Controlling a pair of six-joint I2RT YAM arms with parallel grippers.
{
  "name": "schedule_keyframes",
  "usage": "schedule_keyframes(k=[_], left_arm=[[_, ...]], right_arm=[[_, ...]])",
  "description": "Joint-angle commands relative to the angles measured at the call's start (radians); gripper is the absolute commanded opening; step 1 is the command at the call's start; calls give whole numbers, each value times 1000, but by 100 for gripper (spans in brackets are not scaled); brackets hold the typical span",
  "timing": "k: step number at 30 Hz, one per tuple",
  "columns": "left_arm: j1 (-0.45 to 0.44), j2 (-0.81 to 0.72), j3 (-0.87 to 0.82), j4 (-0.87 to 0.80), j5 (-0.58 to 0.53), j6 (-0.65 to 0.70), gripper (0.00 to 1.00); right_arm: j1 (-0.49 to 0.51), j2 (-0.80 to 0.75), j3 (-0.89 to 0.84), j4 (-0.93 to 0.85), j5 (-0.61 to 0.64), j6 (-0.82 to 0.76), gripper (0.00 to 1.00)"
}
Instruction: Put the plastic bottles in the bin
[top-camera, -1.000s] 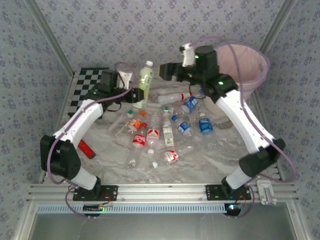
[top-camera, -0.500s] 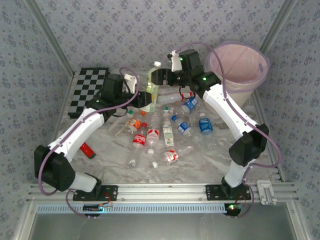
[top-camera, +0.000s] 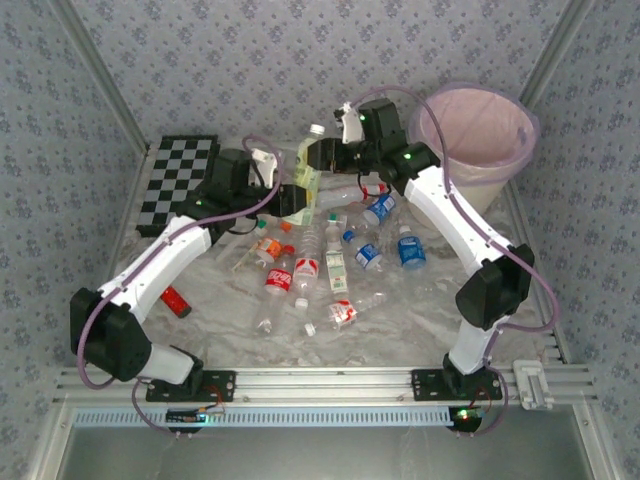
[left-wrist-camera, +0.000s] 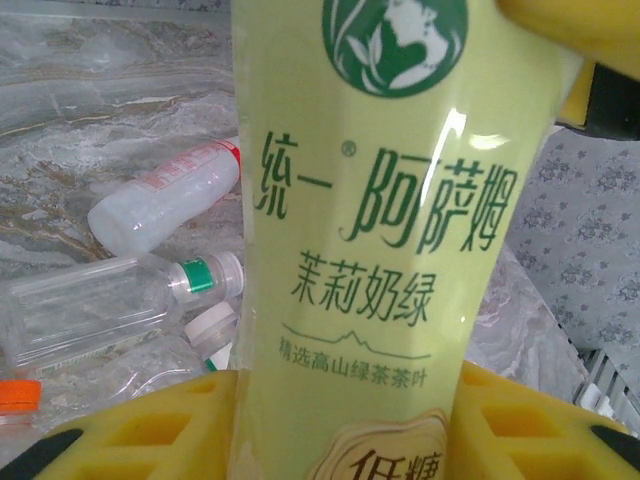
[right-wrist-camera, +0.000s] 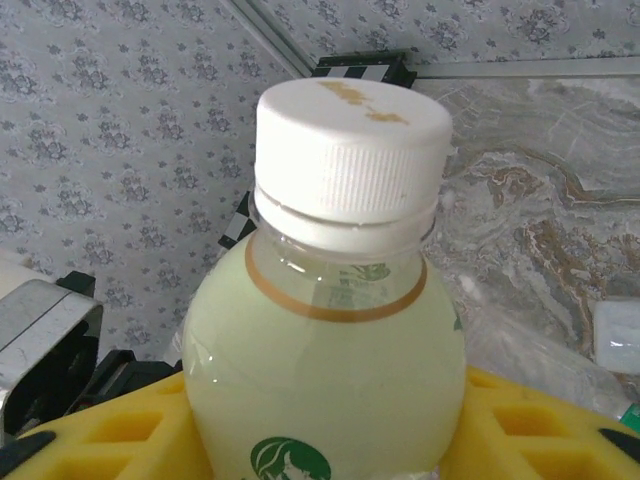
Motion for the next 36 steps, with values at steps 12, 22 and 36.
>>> schedule_keyframes(k=[12, 22, 36], left_arm=[[22, -82, 90, -356, -149, 231, 99], [120, -71, 82, -567, -370, 299, 99], [155, 0, 33, -605, -399, 287, 95]], right_arm=[[-212, -271, 188, -323, 321, -279, 37], [-539, -330, 127, -70, 588, -454, 15], [-595, 23, 243, -228, 702, -529, 0]])
